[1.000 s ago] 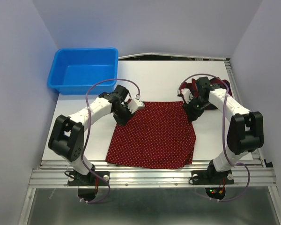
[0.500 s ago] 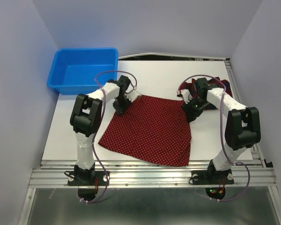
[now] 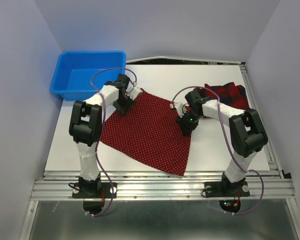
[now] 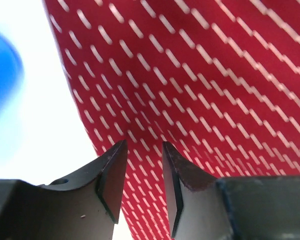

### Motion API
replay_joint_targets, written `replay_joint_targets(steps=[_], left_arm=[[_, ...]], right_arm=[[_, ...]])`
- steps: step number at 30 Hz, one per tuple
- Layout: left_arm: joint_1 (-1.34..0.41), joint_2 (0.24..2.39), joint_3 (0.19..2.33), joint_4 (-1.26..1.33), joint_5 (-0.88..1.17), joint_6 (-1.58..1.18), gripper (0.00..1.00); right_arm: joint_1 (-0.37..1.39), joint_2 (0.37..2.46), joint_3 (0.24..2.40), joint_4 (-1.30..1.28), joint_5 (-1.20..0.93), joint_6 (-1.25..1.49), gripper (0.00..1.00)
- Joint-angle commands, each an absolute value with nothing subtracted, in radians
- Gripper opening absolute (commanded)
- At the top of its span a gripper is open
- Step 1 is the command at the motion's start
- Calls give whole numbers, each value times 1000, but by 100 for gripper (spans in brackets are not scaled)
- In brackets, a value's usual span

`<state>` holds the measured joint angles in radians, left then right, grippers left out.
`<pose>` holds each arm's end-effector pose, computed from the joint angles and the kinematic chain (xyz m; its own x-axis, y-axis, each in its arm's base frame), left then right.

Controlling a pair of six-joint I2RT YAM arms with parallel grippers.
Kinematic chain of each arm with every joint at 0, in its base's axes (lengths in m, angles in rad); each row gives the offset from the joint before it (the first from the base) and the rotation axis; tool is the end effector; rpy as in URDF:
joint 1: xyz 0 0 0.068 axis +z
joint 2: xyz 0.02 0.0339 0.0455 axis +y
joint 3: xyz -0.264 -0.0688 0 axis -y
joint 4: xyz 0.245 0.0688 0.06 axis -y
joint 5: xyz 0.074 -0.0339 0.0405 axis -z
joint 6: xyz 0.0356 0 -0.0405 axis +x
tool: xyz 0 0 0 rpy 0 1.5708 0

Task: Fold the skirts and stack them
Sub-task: Flatten the skirt out

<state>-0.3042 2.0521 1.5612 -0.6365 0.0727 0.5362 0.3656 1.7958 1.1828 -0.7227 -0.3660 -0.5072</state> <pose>0.4129 -0.1323 0.1860 -0.5731 0.7140 -0.4023 0.7227 0.6718 0.1628 0.3118 0.1330 0.1747 -0.5939 -0.7130 -0.3727 -0.8010 0.5673 0.1911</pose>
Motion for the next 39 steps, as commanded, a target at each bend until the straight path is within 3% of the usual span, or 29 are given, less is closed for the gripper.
replay_joint_targets(steps=[1, 6, 10, 16, 17, 22, 24, 31, 39], left_arm=[[-310, 1823, 1465, -660, 163, 494, 45], [-310, 1718, 1321, -658, 195, 451, 46], [-307, 1724, 1253, -646, 172, 442, 45], [-307, 1808, 1262, -632, 140, 439, 45], [-307, 1825, 1272, -635, 141, 439, 45], [-307, 1986, 1374, -647, 150, 425, 45], [-311, 2026, 1439, -650, 156, 429, 45], [-374, 2166, 1626, -667, 115, 440, 44], [-390, 2220, 1749, -675, 110, 459, 45]], right_arm=[[391, 1781, 1183, -627, -362, -448, 41], [391, 1831, 1229, -721, -330, -480, 33], [403, 1826, 1117, -730, -319, -488, 29], [560, 1738, 959, -817, -354, -520, 29], [581, 1709, 959, -843, -380, -549, 25], [673, 1618, 1147, -1023, -694, -557, 25], [673, 1608, 1233, -1031, -712, -534, 25], [483, 1678, 1373, -899, -474, -528, 25], [426, 1815, 1198, -833, -348, -574, 21]])
